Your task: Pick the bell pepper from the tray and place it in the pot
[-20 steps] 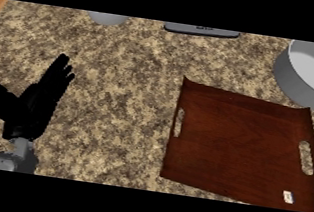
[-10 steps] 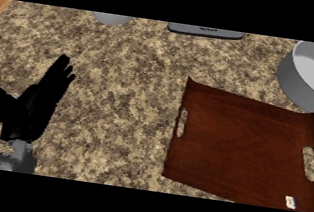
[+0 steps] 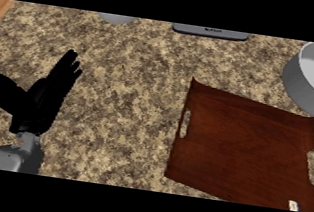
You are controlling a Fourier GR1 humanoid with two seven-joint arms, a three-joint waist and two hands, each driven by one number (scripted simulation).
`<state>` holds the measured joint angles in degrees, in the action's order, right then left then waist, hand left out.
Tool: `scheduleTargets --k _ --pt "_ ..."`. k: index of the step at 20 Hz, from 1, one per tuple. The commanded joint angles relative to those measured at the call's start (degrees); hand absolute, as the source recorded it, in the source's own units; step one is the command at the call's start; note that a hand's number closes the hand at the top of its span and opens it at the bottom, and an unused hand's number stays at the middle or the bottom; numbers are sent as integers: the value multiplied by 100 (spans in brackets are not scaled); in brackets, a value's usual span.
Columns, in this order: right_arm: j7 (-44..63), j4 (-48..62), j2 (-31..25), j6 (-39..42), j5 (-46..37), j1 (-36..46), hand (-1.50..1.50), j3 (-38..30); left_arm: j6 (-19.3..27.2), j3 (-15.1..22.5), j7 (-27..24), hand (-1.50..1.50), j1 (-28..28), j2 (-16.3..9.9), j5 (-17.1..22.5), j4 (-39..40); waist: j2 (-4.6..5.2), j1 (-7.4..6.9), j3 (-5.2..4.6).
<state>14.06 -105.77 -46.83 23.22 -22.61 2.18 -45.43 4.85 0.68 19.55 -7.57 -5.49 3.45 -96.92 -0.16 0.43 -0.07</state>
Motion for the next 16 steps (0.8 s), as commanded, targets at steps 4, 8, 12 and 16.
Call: scheduleTargets --k 4,8,12,16 --pt "789 488 -523 163 283 1181 150 487 -83 54 -176 0 13 79 -44 98 20 -81 4" --pt "1173 1446 -579 -322 -106 2130 150 1477 -175 32 143 0 -206 19 102 -56 57 -246 4" --pt "1154 2335 -624 -529 -479 2698 150 2019 105 311 169 0 -102 262 -235 -95 52 -207 6" --pt "655 3126 -439 -892 -736 3001 150 2267 28 157 67 0 -328 185 -195 92 38 -129 7"
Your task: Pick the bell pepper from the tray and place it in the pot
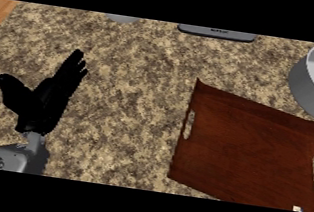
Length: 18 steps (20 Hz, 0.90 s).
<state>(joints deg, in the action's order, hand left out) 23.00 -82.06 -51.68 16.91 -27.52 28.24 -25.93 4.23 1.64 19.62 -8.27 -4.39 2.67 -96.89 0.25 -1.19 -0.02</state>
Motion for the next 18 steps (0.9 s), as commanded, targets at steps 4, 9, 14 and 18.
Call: scheduleTargets --k 4,9,14,18 --pt "-717 1588 174 -415 -532 699 150 712 49 48 3 0 56 89 -67 -59 0 2 3" --pt "-407 2234 796 -504 -291 808 150 579 47 94 283 0 134 13 -80 -485 -11 -17 7" --pt "-367 3039 1157 -452 73 1266 -150 392 -142 -255 133 0 -147 -123 187 -18 8 2 6" --pt "-532 3235 1124 -528 551 1532 -150 -88 -197 -250 -54 0 79 -120 162 58 -7 37 4"
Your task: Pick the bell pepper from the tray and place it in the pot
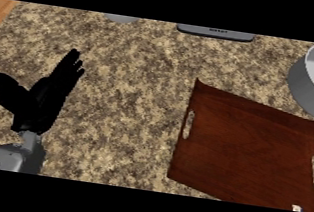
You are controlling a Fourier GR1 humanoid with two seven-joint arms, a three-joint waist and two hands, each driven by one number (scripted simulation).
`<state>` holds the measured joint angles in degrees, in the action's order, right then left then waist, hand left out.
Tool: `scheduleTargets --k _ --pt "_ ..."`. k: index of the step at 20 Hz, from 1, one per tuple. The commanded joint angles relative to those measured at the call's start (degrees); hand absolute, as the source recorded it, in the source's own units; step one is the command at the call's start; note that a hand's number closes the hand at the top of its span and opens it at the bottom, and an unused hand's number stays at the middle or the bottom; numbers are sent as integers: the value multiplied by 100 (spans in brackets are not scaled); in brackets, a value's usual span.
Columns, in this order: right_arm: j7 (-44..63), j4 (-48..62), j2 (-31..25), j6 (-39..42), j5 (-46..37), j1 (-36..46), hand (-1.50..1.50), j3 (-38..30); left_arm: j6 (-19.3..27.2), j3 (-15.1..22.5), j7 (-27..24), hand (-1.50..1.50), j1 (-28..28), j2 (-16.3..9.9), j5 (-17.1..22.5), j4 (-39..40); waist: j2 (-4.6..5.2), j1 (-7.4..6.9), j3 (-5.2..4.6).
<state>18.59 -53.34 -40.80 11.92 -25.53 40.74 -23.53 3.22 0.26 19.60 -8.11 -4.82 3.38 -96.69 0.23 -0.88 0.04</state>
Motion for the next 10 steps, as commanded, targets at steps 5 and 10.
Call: scheduleTargets --k 5,10 --pt "-856 246 116 -1342 512 267 -150 -956 31 -14 -226 0 -132 118 -17 293 8 47 2" --pt "-1020 366 -356 -1679 802 204 -150 -1528 41 -10 -103 0 56 73 -24 -17 -20 66 0"
